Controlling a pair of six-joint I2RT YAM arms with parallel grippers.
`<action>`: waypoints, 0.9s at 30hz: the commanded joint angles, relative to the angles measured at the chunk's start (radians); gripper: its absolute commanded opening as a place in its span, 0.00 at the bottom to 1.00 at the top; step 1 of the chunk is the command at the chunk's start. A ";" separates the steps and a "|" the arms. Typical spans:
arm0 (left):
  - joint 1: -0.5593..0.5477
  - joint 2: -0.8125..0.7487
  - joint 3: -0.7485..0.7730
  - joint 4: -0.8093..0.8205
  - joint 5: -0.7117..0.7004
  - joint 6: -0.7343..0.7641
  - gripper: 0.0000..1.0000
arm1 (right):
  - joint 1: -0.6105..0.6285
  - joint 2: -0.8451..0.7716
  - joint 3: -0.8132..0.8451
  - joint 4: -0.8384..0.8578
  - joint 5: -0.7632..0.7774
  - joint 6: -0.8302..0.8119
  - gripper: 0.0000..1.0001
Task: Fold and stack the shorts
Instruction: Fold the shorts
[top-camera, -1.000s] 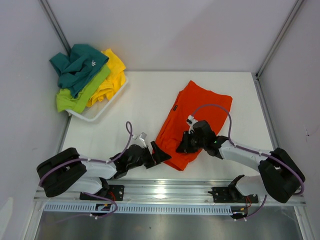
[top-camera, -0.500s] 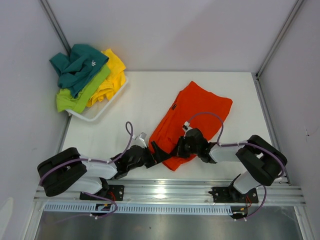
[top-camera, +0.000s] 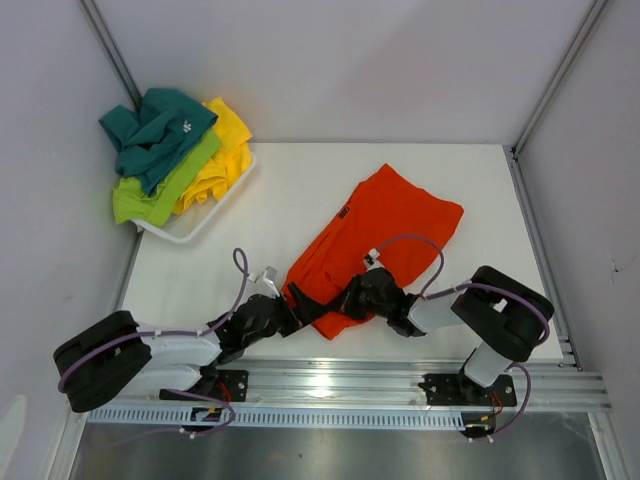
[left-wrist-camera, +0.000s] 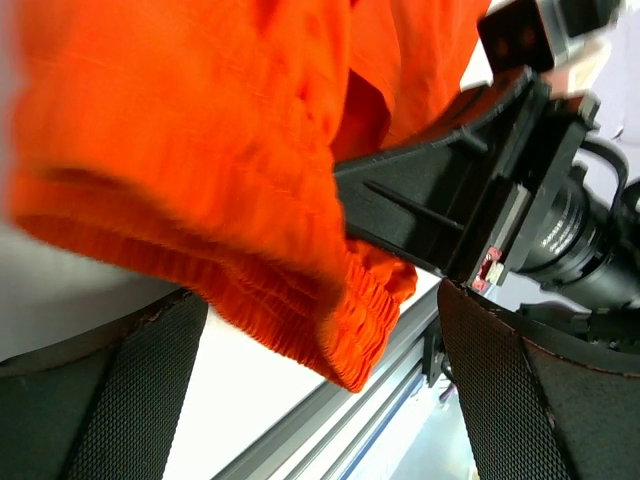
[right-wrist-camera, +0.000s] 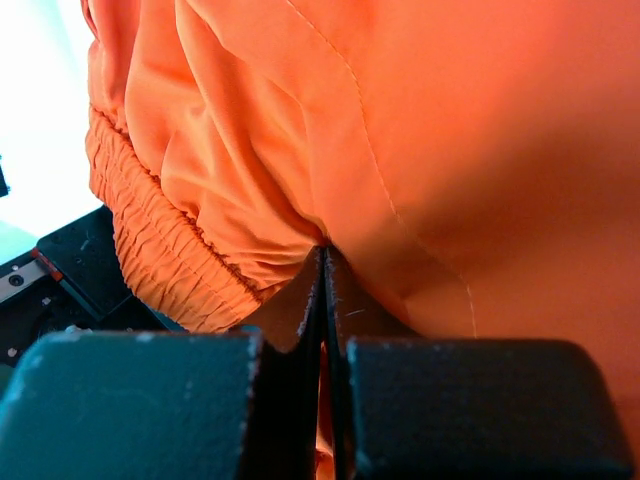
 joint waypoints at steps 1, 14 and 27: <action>0.019 -0.019 -0.057 -0.045 -0.067 -0.018 0.99 | 0.033 -0.037 -0.059 -0.116 0.166 0.028 0.00; 0.124 0.117 -0.034 0.147 -0.001 0.077 0.83 | 0.231 -0.024 0.006 -0.146 0.318 0.100 0.00; 0.141 0.165 0.002 0.196 0.059 0.174 0.38 | 0.257 -0.007 0.070 -0.165 0.340 0.044 0.00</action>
